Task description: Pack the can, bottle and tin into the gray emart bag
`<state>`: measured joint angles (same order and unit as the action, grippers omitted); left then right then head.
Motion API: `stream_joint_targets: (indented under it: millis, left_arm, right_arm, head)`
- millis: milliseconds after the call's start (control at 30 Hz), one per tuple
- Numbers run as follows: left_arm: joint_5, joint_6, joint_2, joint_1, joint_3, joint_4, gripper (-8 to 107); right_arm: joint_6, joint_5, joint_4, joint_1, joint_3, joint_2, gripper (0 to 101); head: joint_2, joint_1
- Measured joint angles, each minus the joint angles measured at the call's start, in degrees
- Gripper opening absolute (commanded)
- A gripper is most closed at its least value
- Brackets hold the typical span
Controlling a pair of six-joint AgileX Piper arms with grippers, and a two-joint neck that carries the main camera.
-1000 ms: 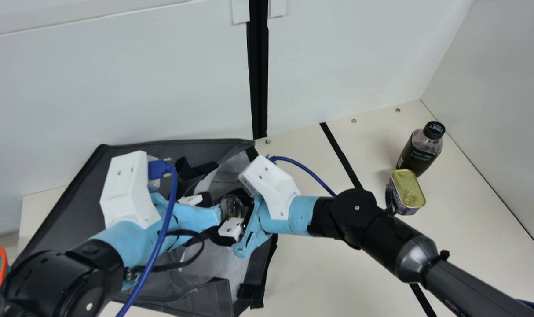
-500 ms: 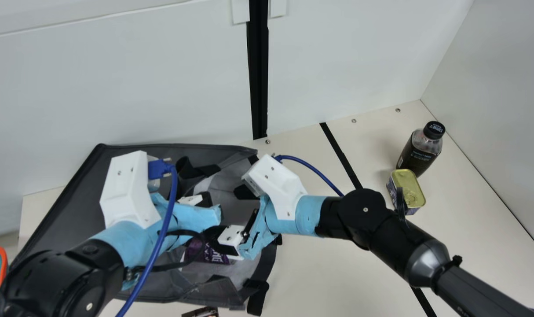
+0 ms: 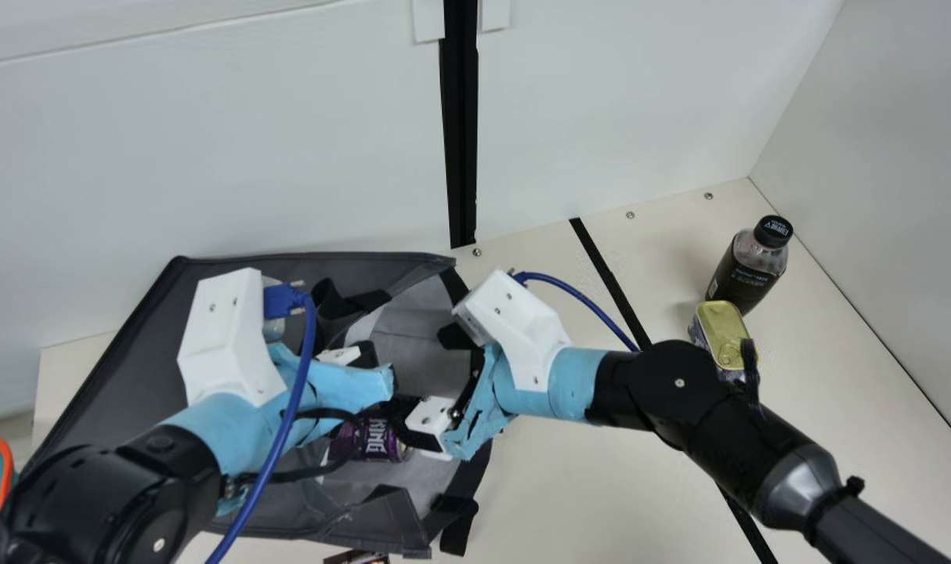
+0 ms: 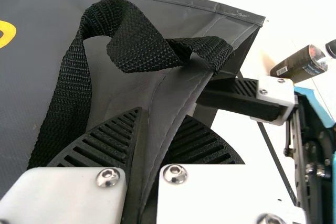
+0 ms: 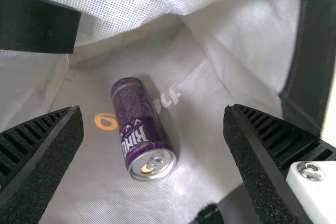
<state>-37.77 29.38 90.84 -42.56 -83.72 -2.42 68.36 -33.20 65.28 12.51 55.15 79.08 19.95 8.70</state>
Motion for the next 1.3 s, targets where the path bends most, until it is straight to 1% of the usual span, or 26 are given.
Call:
stream_joint_targets:
  millis: [600, 933, 1300]
  left_arm:
    - [0.0, 0.0, 0.0, 0.0, 0.0, 0.0, 10]
    - [0.0, 0.0, 0.0, 0.0, 0.0, 0.0, 10]
    - [0.0, 0.0, 0.0, 0.0, 0.0, 0.0, 10]
  right_arm:
    - [-7.4, -1.1, -8.5, -4.8, 0.3, -5.8, 91]
    - [-12.2, 0.4, -14.3, -7.4, 0.7, -8.3, 91]
    - [-18.6, 0.9, -21.5, -10.5, 1.2, -11.3, 91]
  head:
    - [-0.1, 0.0]
    - [0.0, 0.0]
    - [0.0, 0.0]
